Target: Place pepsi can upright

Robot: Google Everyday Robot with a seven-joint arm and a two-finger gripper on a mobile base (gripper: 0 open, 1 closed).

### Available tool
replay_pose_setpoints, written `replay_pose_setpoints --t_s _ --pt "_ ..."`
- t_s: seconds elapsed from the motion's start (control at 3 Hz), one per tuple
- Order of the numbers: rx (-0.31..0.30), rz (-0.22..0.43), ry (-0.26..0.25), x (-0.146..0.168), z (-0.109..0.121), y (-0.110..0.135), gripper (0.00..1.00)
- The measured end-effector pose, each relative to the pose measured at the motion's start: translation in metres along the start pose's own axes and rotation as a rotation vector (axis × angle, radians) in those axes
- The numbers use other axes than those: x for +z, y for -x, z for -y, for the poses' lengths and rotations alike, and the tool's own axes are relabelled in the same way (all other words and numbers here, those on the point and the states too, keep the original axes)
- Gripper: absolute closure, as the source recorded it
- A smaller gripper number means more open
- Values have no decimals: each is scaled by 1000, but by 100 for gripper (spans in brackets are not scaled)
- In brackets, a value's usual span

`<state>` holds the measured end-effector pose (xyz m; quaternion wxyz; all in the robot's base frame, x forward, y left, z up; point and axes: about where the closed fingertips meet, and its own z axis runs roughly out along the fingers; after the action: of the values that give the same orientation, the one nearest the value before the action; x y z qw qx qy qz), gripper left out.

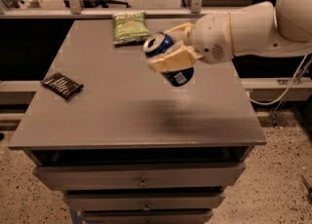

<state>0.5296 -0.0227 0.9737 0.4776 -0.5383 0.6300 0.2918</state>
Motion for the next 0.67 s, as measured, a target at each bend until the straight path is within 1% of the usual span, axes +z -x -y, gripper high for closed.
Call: replay_pose_setpoints --t_s 0.33,0.67 --pt "-29 181 31 -2 -3 -4 100" --pt "-22 303 60 1 -9 -13 100"
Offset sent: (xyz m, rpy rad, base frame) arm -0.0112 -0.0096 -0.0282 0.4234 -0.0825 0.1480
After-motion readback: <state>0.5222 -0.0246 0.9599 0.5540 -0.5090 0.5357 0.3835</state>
